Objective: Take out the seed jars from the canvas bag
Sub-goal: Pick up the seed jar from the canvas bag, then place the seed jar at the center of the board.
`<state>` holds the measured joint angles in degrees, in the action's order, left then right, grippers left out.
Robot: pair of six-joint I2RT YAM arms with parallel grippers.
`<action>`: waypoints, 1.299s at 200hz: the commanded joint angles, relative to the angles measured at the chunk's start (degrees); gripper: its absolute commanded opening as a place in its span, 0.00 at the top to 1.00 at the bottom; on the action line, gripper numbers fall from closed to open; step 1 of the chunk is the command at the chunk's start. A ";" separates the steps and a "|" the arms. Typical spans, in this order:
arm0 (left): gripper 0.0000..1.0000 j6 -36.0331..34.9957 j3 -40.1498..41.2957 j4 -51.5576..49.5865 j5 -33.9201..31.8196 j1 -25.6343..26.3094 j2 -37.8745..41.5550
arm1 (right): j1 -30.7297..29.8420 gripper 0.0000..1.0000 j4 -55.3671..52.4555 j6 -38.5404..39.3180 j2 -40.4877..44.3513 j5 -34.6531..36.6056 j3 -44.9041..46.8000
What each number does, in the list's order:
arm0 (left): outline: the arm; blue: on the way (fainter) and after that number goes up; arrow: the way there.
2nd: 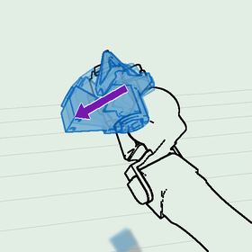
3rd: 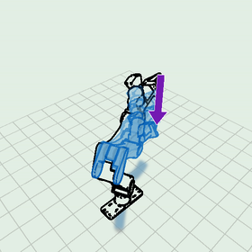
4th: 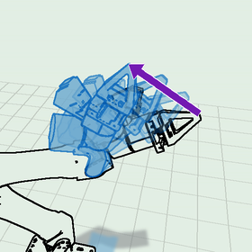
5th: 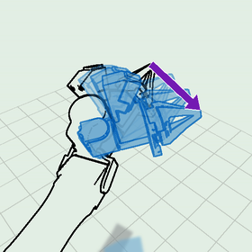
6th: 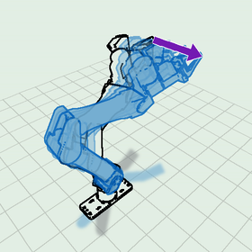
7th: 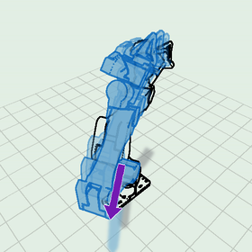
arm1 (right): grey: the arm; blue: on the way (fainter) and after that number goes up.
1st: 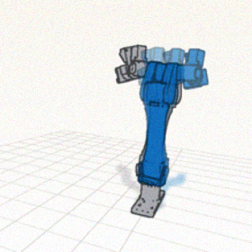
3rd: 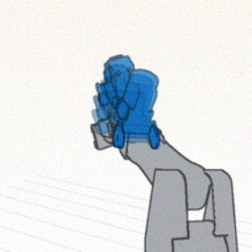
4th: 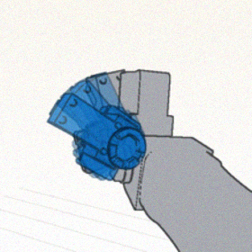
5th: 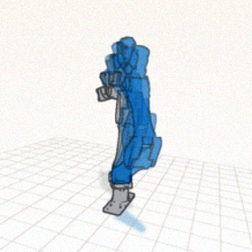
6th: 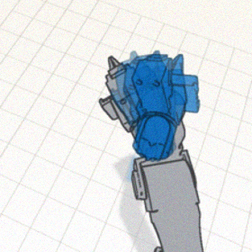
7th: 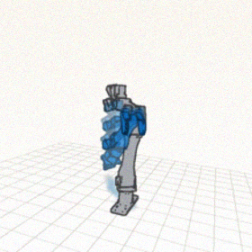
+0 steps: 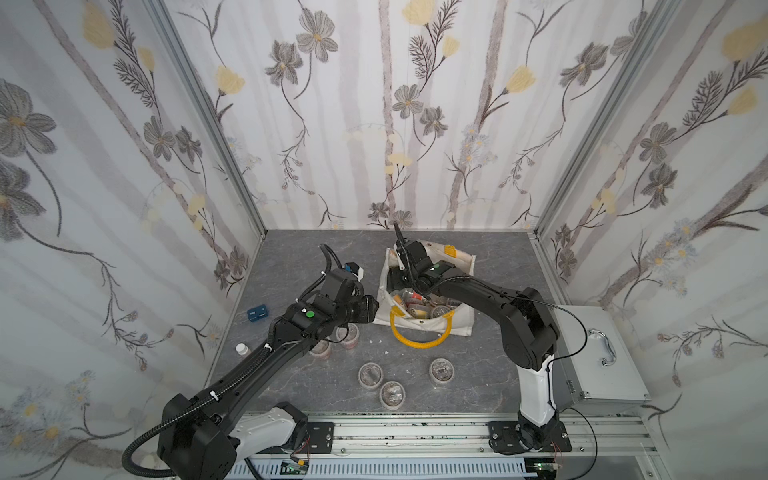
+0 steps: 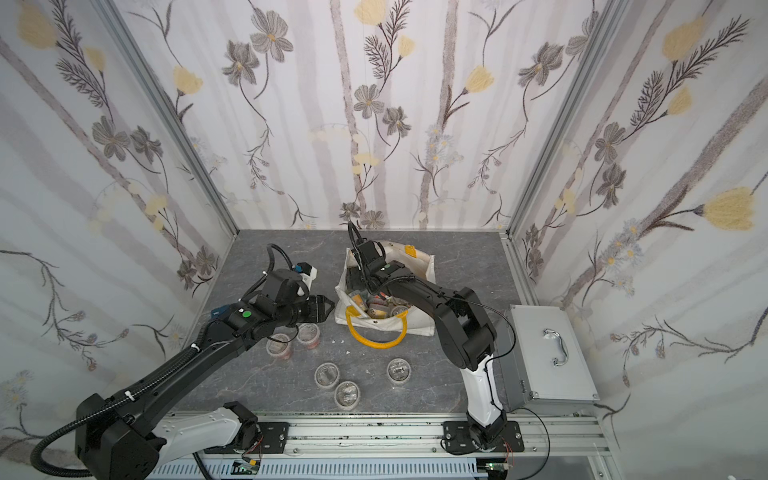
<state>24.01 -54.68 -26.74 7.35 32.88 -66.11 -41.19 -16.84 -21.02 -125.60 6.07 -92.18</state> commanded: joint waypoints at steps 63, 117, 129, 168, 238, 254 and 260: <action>0.35 -1.85 1.55 -0.15 -2.14 -0.67 3.90 | 1.88 0.34 -1.75 -0.69 5.39 0.45 1.34; 0.29 -3.34 1.47 0.01 -0.10 -1.10 4.60 | 2.45 0.34 -1.78 -2.27 10.33 -1.14 4.47; 0.28 -3.54 1.17 0.37 0.53 -1.09 4.30 | 2.69 0.34 -2.18 -2.45 11.88 -0.90 5.39; 0.24 -0.75 -1.64 1.94 3.54 -1.24 2.51 | 3.39 0.34 -5.50 -0.94 21.43 1.65 10.04; 0.10 0.67 -11.01 4.01 1.71 -1.47 -5.71 | 4.18 0.33 -11.46 14.05 48.70 19.48 23.14; 0.08 -2.49 -13.68 3.14 -0.20 -1.34 -9.06 | 6.03 0.34 -12.18 13.26 52.76 21.00 25.51; 0.07 -3.38 -15.15 2.28 -1.30 -1.34 -10.33 | 6.93 0.35 -12.69 12.12 53.97 21.14 26.13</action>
<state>24.03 -66.39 -24.18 10.33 31.55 -72.99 -36.29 -27.81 -10.46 -75.20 20.78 -68.36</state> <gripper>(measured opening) 0.921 0.664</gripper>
